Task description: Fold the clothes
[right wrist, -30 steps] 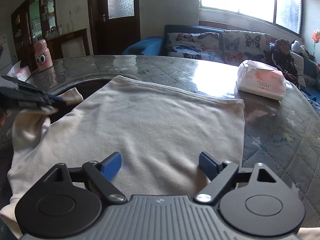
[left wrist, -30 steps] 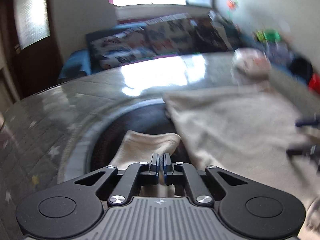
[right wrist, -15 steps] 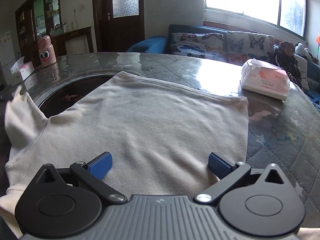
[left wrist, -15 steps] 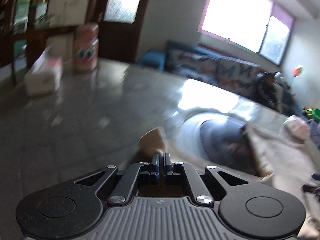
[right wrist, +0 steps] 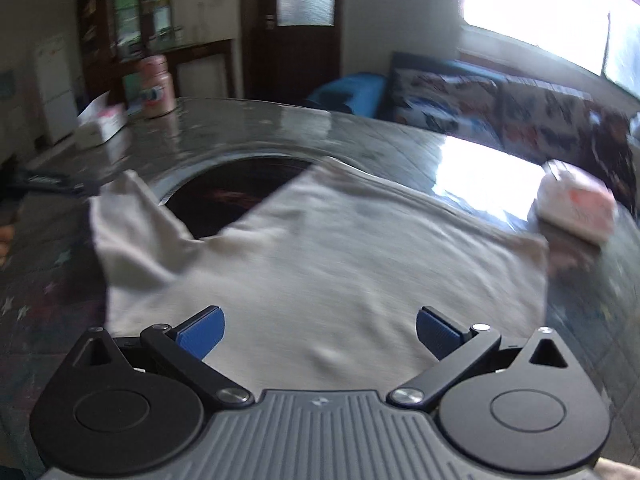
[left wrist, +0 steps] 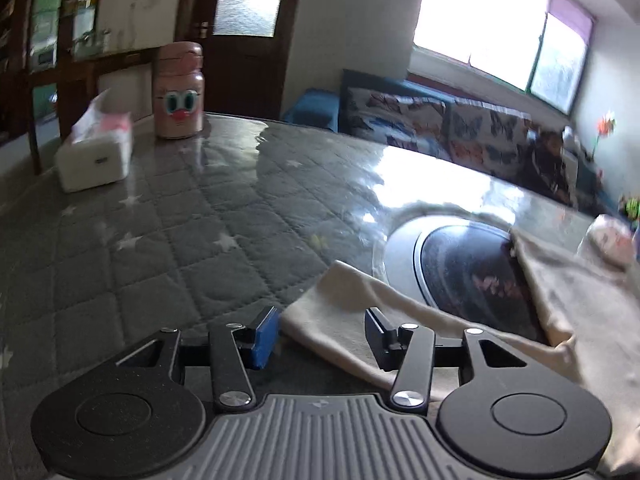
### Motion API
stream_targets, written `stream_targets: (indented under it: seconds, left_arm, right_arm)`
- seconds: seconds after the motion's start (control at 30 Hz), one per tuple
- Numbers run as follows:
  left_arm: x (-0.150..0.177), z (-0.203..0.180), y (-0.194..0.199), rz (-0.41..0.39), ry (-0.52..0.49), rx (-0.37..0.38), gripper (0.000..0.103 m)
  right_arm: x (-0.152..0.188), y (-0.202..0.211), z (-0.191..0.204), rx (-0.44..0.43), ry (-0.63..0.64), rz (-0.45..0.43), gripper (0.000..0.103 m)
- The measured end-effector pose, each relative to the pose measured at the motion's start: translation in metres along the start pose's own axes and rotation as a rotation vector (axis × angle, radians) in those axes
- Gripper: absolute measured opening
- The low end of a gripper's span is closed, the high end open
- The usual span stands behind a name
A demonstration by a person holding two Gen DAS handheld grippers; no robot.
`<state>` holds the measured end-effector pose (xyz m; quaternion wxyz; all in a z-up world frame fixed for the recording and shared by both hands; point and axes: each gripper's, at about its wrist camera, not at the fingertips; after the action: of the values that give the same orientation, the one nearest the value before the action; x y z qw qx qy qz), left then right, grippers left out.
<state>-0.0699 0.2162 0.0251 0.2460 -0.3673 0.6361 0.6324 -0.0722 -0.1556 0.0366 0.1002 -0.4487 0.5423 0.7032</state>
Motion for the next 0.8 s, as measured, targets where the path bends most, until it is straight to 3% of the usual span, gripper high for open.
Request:
stream_targets:
  seconds: [0.03,0.07,0.17,0.3,0.43,0.8]
  left_arm:
    - [0.001,-0.003,-0.004,0.002,-0.020,-0.014,0.036]
    - [0.001,-0.006,-0.005,-0.003,-0.045,-0.028,0.017]
    - [-0.001,-0.008,-0.007,-0.015,-0.057,-0.033,0.009]
    - [-0.006,-0.006,-0.005,-0.038,-0.054,-0.047,0.008]
    - [-0.009,-0.002,0.005,-0.067,-0.040,-0.042,0.007]
    - [-0.008,0.011,0.021,-0.097,-0.021,-0.076,0.007]
  right_arm:
    - [-0.002,-0.002,0.010,0.013,0.020,-0.004,0.103]
    - [-0.005,-0.004,0.017,0.028,0.032,-0.005,0.103]
    - [-0.014,-0.019,0.030,0.055,0.048,0.004,0.103]
    - [-0.028,-0.041,0.046,0.086,0.063,0.019,0.103]
    - [-0.027,-0.054,0.059,0.054,0.094,0.043,0.103]
    - [0.007,-0.035,0.093,-0.129,0.160,0.098,0.103]
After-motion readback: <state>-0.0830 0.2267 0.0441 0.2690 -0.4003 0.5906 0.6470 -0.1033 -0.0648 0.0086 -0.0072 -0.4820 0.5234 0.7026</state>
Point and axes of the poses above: each gripper's, at about its wrist camera, not at the fingertips, and y roughly against the way its jaws point, z to its left, x to its underside, and after that the axes turned 4 degrees about -y, right-handed
